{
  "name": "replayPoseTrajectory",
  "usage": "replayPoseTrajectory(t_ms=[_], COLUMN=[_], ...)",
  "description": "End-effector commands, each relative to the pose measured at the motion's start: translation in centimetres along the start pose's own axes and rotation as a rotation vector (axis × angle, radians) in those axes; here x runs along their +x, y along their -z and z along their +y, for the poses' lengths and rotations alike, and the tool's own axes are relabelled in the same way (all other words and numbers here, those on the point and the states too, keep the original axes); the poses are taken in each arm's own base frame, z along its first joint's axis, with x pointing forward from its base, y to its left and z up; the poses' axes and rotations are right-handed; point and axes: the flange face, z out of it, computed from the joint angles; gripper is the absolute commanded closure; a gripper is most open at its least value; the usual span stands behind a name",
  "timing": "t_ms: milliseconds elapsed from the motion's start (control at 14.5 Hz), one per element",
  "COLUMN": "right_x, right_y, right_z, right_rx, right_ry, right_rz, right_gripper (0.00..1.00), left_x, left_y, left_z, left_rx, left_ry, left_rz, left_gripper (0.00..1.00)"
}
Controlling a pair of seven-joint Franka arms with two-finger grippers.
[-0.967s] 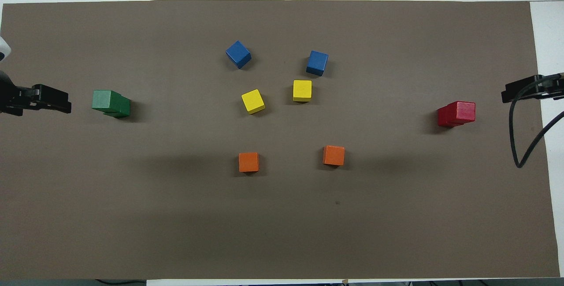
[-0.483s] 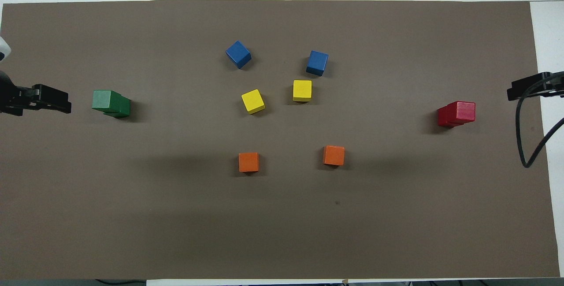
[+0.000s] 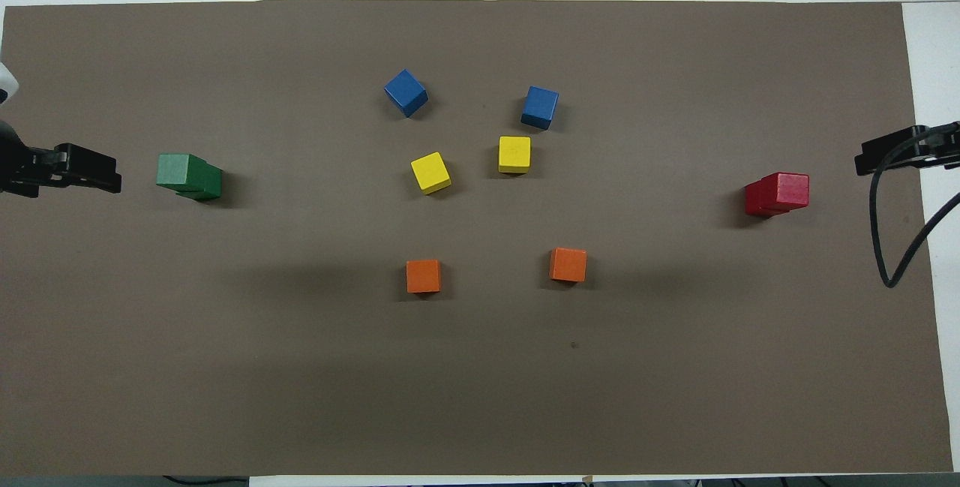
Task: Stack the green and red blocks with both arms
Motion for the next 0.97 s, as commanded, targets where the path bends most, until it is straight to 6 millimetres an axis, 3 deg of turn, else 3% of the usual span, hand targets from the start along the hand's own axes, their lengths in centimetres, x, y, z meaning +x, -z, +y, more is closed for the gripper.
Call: replayPoseTrajectory(t_ms=[0,345,898], right_x=[-0.4,-0.6,-0.7], right_y=[-0.1,-0.2,-0.2], right_z=[0.8,2.3,2.0], right_rx=[0.011,0.008,0.008], right_ry=[-0.009,-0.035,-0.033], right_rz=[-0.006,-0.008,-0.011], right_gripper=[0.0,0.0,0.0], left_x=[-0.2,-0.1,-0.1], left_y=[0.5,0.4,0.4], left_z=[-0.2,-0.2,-0.2], left_rx=[0.018,0.018,0.018], left_ry=[0.012,0.012,0.012], left_rz=[0.017,0.016,0.016], left_gripper=[0.0,0.0,0.0])
